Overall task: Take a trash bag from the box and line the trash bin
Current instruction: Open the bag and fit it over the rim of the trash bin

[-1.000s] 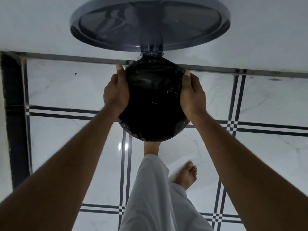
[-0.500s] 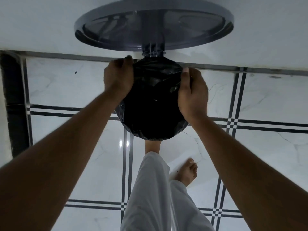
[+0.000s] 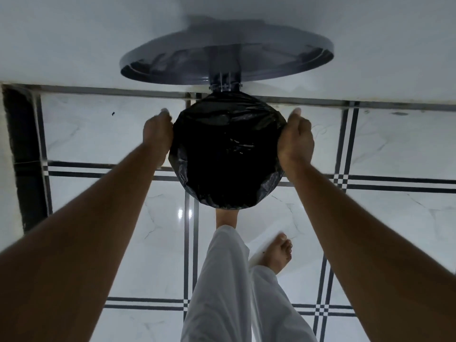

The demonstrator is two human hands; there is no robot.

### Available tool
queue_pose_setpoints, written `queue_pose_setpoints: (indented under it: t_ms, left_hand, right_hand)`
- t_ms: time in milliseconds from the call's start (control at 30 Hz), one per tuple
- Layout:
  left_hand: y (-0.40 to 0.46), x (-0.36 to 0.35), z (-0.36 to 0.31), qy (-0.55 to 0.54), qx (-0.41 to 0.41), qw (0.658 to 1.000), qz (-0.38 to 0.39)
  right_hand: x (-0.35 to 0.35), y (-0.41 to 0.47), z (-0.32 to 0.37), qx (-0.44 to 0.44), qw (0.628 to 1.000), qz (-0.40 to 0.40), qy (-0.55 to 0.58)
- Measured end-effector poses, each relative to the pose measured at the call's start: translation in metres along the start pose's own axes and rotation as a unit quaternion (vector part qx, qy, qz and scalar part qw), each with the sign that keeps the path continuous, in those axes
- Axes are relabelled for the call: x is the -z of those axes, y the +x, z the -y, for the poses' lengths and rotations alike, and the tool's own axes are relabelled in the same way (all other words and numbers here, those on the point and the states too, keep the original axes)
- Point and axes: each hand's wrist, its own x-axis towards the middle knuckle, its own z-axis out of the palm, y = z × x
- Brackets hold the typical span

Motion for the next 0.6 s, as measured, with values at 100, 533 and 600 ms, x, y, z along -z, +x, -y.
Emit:
queue_pose_setpoints:
  t_ms: [100, 533, 600]
  left_hand:
    - [-0.032, 0.011, 0.040, -0.091, 0.095, 0.991, 0.010]
    - [-0.040, 0.011, 0.085, -0.097, 0.160, 0.979, 0.077]
    - [-0.035, 0.012, 0.080, -0.047, 0.142, 0.987, 0.064]
  right_hand:
    - [0.010, -0.019, -0.026, -0.108, 0.992, -0.030, 0.050]
    - [0.026, -0.031, -0.066, -0.349, 0.882, 0.102, 0.301]
    - [0.027, -0.024, -0.065, -0.351, 0.888, 0.106, 0.278]
